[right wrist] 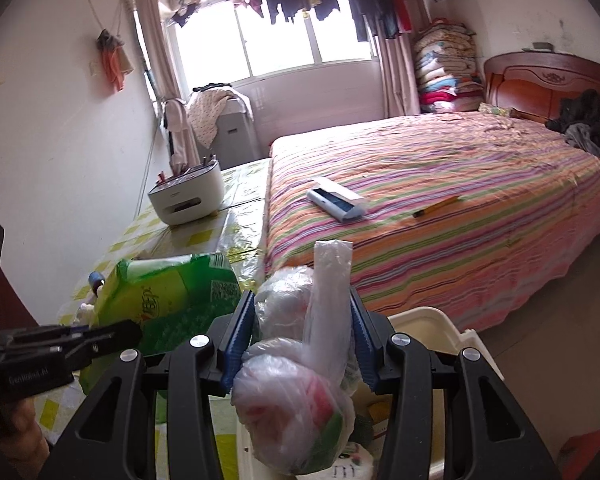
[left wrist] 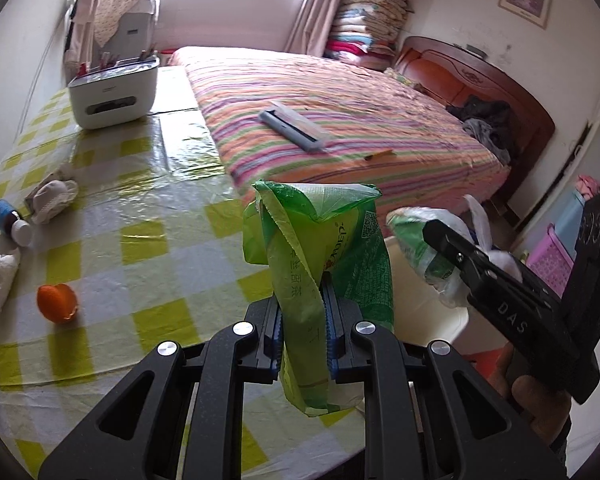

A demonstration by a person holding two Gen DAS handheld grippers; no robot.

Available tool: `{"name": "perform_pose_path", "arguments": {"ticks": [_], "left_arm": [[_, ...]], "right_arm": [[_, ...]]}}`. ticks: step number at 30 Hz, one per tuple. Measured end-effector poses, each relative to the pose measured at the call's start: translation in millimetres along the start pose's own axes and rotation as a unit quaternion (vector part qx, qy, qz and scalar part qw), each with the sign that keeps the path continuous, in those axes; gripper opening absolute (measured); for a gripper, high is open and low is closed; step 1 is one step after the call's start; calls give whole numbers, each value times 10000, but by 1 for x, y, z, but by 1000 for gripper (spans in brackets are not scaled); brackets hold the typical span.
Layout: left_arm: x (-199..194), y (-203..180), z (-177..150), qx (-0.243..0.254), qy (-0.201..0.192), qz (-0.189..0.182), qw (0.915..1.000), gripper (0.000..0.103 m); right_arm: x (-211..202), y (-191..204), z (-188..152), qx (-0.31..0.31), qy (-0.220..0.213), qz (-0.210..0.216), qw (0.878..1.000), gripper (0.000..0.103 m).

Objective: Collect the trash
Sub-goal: 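Carry green bag with left tool while right tool carries clear bag to bin, then open right tool over cream bin while left tool drops green bag inside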

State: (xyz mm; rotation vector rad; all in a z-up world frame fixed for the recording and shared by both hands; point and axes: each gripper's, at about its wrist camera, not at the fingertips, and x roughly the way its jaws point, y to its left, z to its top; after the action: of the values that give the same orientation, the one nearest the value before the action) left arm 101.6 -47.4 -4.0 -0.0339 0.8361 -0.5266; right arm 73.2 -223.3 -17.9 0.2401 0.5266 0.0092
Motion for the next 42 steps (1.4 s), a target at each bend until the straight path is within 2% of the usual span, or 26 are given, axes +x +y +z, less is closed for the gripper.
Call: {"name": "perform_pose_path", "arguments": {"ticks": [5, 6, 7, 11, 23, 36, 39, 41, 42], "left_arm": [[12, -22, -4, 177, 52, -119, 9998, 16], [14, -26, -5, 211, 50, -125, 9997, 16], [18, -31, -5, 260, 64, -121, 9996, 16], [27, -41, -7, 392, 135, -176, 9990, 16], [38, -57, -11, 631, 236, -246, 9974, 16], [44, -72, -18, 895, 265, -296, 9952, 21], [44, -74, -19, 929, 237, -287, 9950, 28], [42, -74, -19, 937, 165, -259, 9951, 39], [41, -75, -18, 936, 131, -236, 9952, 49]], "right_arm": [[-7, -14, -2, 135, -35, -156, 9998, 44], [-7, -15, -1, 103, -42, -207, 9997, 36], [-7, -16, -1, 37, -24, -285, 9996, 23], [-7, -31, -2, 313, -14, -277, 9991, 22], [-20, -49, 1, 671, -454, -473, 9956, 23], [-23, -61, 1, 868, -464, -554, 9936, 23], [-23, -61, 1, 856, -455, -570, 9937, 23], [-23, -61, 0, 829, -443, -575, 9939, 23], [-23, -61, 0, 818, -444, -587, 9939, 23]]}}
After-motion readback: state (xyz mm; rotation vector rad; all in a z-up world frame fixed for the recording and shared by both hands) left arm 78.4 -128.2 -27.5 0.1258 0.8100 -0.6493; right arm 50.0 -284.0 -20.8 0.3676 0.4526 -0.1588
